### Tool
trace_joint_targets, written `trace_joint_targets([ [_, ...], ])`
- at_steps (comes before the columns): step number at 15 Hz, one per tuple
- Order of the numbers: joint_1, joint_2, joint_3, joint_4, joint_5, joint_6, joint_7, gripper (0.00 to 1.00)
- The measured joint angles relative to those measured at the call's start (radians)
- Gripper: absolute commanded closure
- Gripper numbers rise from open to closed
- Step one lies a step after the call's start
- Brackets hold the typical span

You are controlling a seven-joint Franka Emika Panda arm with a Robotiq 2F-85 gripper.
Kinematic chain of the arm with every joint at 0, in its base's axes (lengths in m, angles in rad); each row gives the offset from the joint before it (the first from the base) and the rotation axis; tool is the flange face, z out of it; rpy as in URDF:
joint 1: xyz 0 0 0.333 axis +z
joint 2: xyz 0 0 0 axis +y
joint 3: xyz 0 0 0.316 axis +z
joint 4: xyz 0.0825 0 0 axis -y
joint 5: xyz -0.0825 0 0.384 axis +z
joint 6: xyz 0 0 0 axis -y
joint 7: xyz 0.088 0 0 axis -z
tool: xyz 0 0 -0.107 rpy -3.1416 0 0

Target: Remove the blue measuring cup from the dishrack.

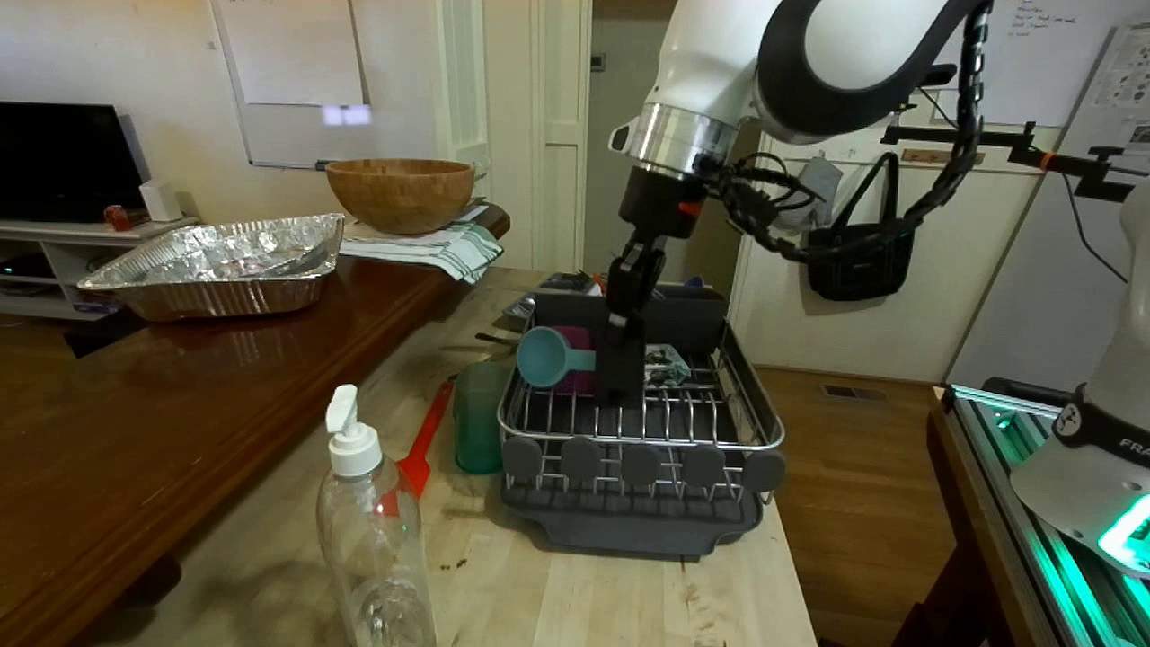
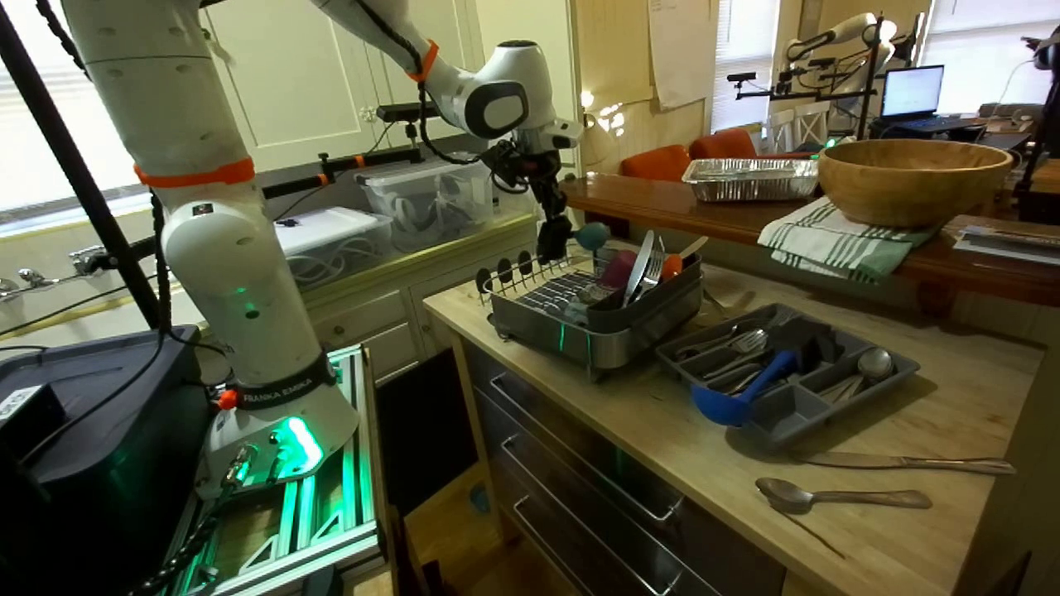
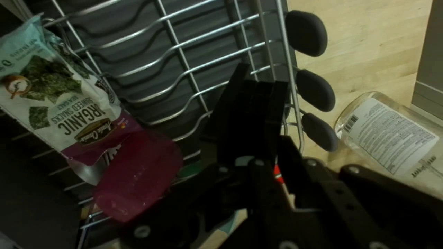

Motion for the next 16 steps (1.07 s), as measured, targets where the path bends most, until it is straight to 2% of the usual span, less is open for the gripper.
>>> trace_joint_targets([
  [7, 0.003, -0.257, -0.074, -0.151, 0.229, 0.051, -0.183, 0.96],
  [9, 0.038, -0.301, -0.116, -0.176, 0.319, 0.065, -0.285, 0.96],
  [12, 0.125, -0.314, -0.184, -0.175, 0.494, 0.066, -0.487, 0.96],
  [16, 0.197, -0.307, -0.229, -0.164, 0.682, 0.056, -0.718, 0.96],
])
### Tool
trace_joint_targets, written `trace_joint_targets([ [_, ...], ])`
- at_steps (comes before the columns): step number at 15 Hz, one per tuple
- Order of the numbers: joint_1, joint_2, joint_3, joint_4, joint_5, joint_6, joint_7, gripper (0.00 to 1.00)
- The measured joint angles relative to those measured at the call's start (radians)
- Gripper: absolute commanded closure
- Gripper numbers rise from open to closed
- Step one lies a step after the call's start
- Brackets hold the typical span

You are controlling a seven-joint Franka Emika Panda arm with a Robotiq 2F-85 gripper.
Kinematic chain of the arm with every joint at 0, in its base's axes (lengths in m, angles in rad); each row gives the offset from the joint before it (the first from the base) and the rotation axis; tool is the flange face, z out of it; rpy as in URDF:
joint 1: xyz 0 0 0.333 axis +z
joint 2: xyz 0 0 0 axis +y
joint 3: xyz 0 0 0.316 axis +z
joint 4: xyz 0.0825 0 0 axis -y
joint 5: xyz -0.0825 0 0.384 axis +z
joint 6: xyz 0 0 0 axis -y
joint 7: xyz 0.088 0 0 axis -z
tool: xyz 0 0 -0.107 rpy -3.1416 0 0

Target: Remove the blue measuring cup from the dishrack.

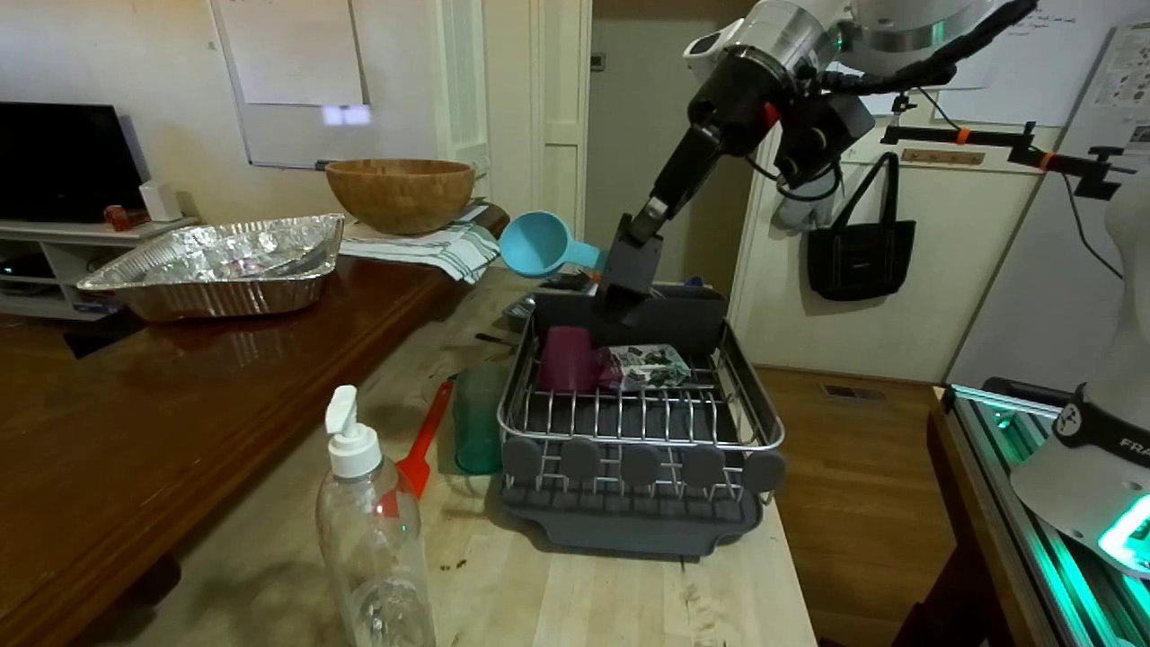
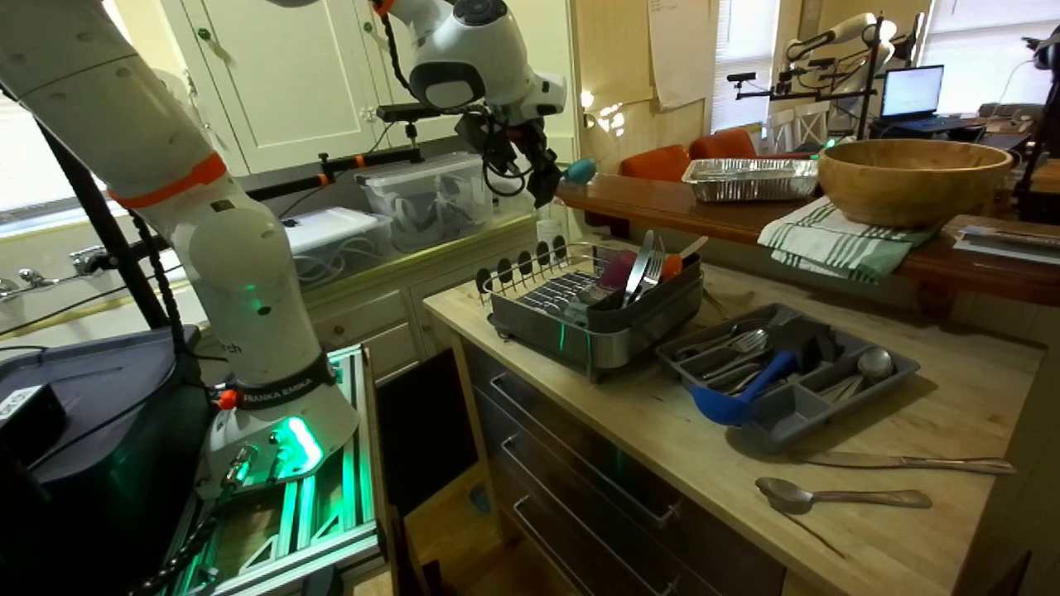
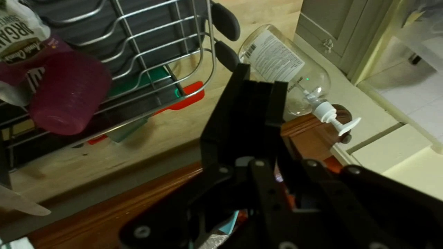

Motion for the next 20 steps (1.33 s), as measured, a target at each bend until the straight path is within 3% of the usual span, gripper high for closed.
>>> trace_joint_targets([
  [1, 0.012, 0.005, -0.009, 0.002, 0.019, -0.013, -0.037, 0.85],
  [8, 0.002, 0.029, 0.001, 0.009, 0.038, -0.056, -0.093, 0.85],
  [9, 0.001, 0.029, 0.001, 0.01, 0.038, -0.056, -0.093, 0.96],
  [11, -0.008, 0.031, 0.012, 0.011, 0.031, -0.057, -0.09, 0.96],
  [16, -0.074, 0.022, 0.107, -0.02, -0.103, -0.152, -0.017, 0.96],
  [20, -0.086, -0.074, 0.144, -0.095, -0.198, -0.171, 0.022, 0.96],
])
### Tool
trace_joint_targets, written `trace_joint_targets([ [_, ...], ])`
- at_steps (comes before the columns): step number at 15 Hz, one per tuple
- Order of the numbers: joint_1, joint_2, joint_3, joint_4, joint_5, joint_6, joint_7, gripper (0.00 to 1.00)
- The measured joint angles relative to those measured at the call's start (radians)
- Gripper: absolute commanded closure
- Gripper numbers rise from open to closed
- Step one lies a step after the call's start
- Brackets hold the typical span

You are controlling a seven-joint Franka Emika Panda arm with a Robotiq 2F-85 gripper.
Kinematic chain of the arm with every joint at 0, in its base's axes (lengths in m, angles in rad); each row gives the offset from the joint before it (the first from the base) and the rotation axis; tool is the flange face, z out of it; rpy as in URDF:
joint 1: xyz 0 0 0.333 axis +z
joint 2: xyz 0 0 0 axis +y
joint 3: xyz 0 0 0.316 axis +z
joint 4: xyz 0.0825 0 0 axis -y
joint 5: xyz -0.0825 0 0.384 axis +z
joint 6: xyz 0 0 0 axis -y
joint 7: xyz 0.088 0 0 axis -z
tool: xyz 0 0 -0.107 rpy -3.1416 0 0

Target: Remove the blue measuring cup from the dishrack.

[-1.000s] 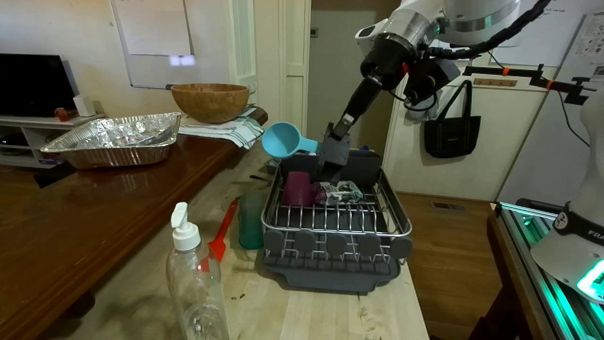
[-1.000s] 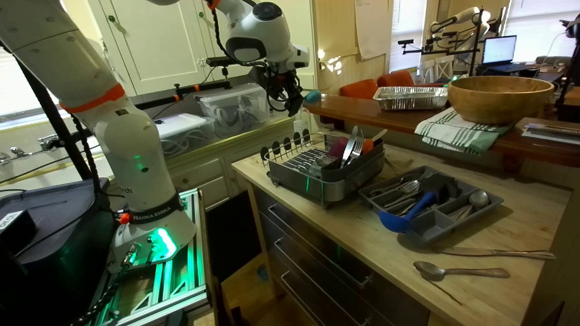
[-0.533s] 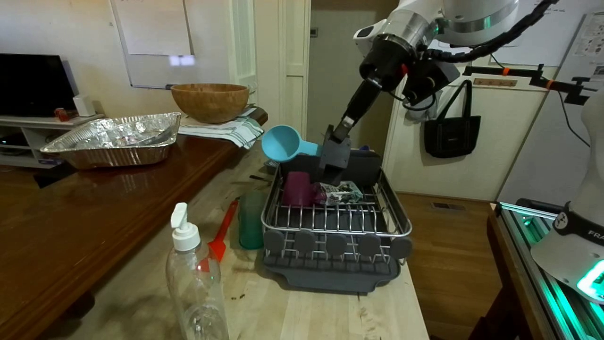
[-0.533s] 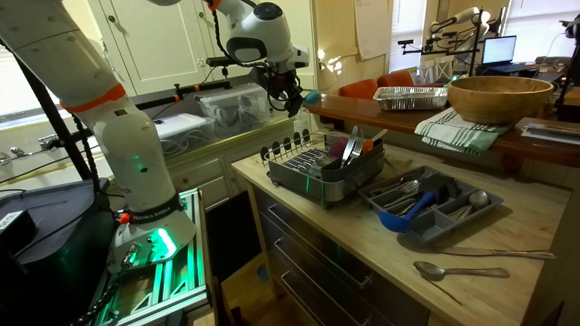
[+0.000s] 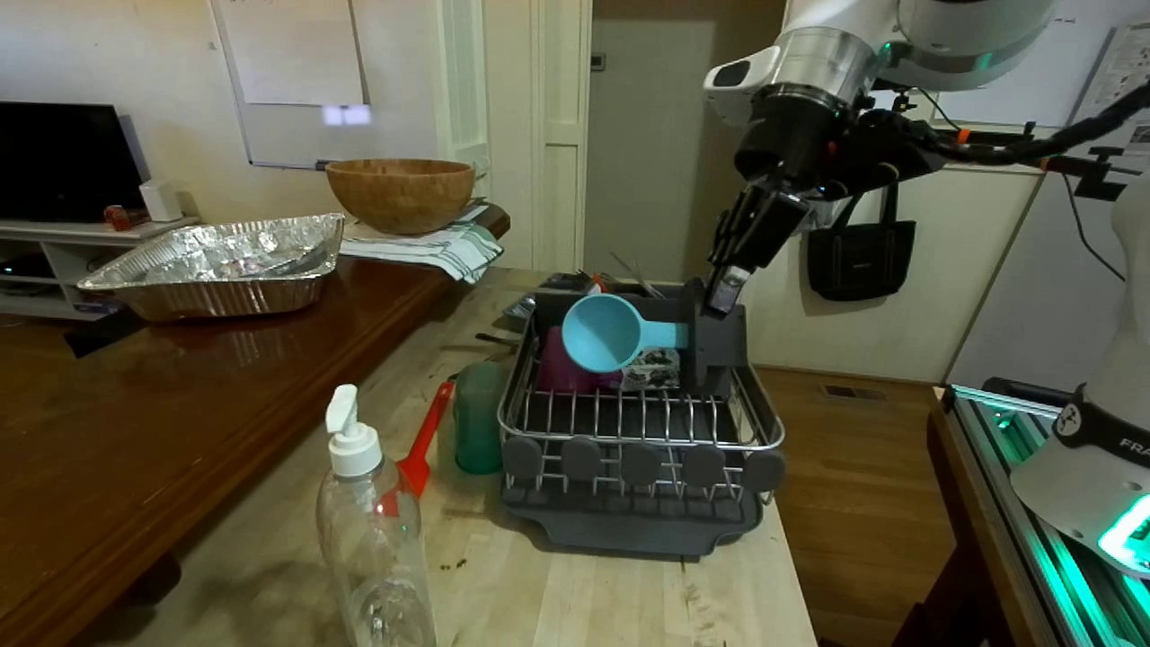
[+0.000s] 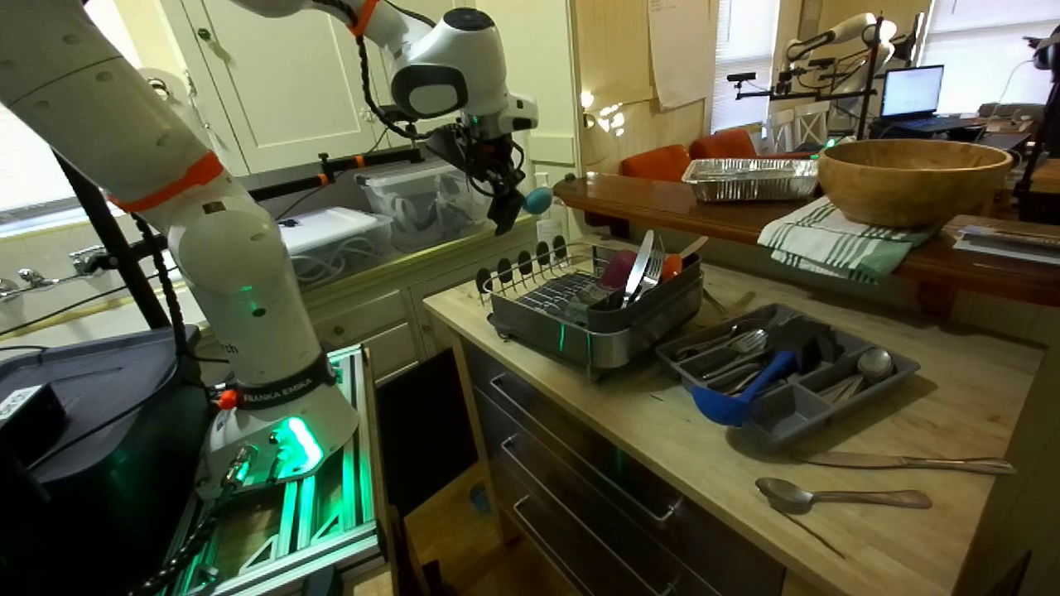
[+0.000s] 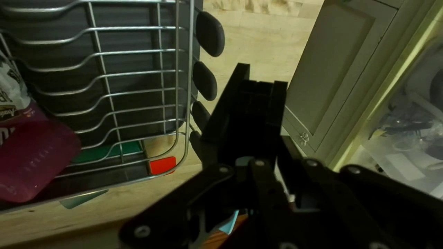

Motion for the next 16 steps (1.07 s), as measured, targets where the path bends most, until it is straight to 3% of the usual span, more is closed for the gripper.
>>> trace_joint_targets([
  [6, 0.084, -0.193, 0.008, -0.074, -0.028, -0.039, -0.042, 0.96],
  [7, 0.096, -0.202, 0.008, -0.074, -0.028, -0.044, -0.036, 0.85],
  [13, 0.103, -0.193, 0.005, -0.072, -0.028, -0.044, -0.021, 0.85],
  [14, 0.103, -0.193, 0.005, -0.072, -0.028, -0.044, -0.02, 0.96],
  [16, 0.104, -0.193, 0.006, -0.072, -0.028, -0.04, -0.02, 0.96],
])
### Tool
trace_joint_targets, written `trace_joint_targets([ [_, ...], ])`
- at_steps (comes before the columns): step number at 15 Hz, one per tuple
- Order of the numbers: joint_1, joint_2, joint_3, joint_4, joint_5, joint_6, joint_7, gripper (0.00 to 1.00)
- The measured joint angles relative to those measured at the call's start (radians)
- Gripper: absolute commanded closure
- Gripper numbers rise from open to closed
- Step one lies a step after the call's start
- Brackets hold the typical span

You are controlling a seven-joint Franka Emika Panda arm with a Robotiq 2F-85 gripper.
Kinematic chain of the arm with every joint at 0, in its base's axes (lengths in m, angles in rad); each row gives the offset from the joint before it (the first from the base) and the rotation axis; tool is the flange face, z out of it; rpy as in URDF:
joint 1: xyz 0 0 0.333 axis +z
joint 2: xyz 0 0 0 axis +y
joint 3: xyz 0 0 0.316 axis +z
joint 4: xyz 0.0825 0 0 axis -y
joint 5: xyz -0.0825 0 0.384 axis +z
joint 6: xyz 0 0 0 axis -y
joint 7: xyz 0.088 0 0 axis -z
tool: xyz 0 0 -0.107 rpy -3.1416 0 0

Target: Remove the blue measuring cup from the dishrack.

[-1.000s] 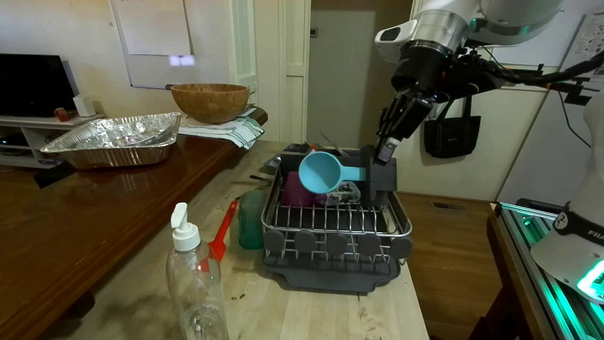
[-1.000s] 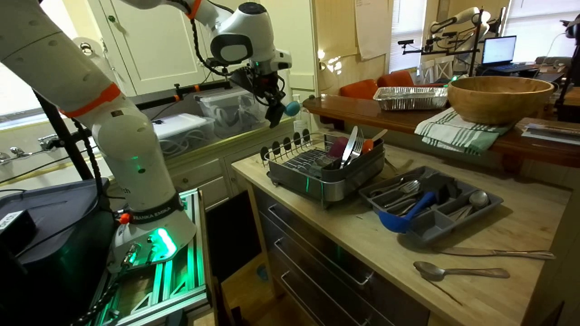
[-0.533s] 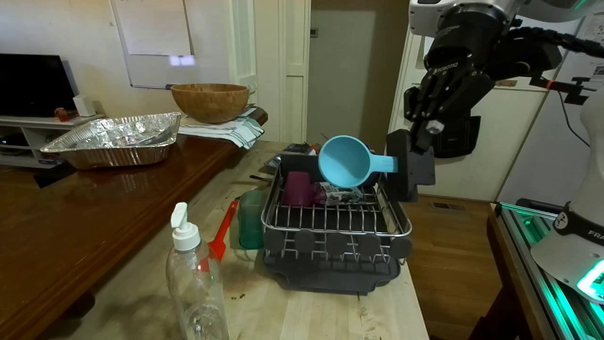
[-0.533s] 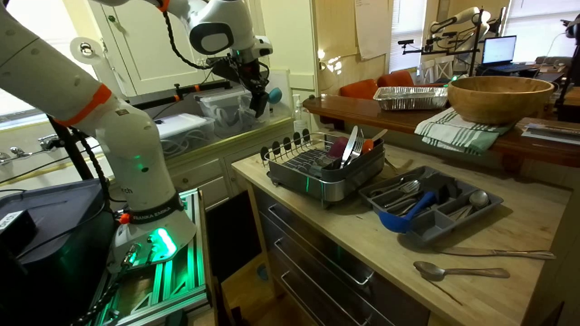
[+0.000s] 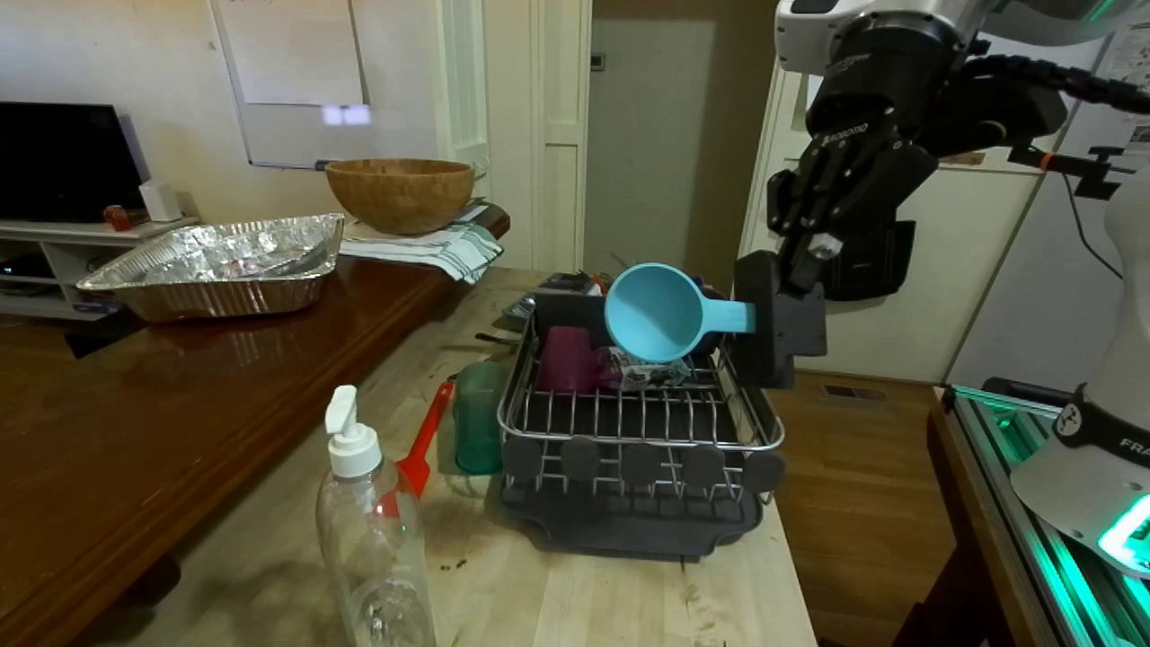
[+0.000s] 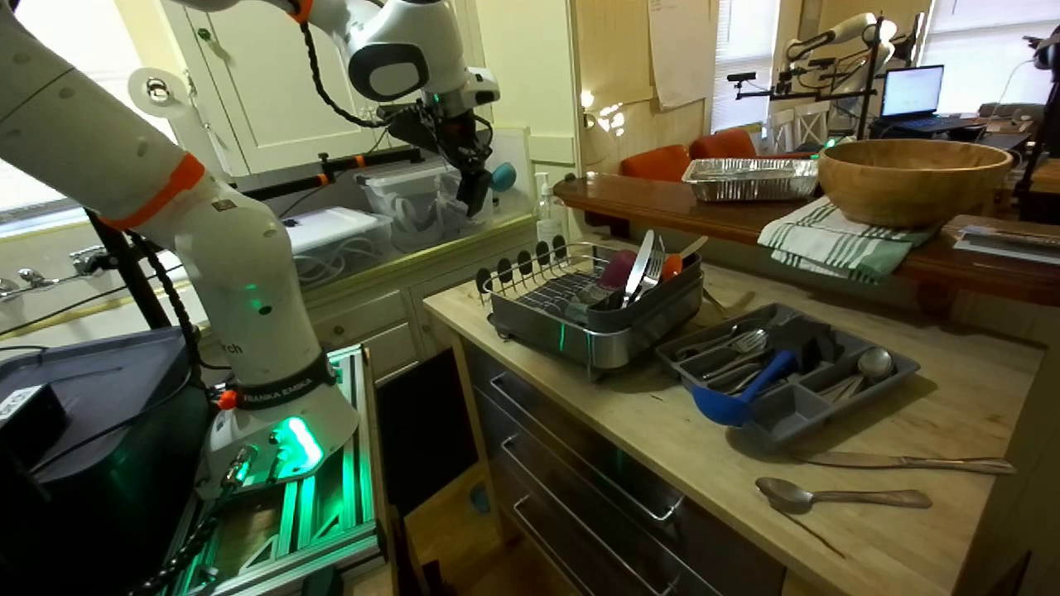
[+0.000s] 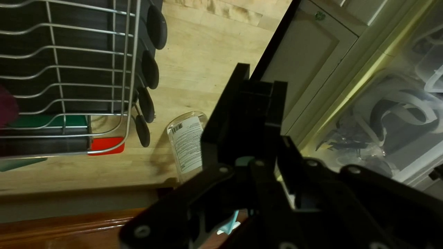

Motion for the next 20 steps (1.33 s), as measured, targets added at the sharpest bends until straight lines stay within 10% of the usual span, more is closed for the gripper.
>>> trace_joint_targets([
  [9, 0.047, 0.003, 0.124, -0.082, 0.036, 0.085, 0.112, 0.96],
  [20, 0.11, 0.325, 0.182, -0.038, 0.064, 0.257, 0.109, 0.96],
])
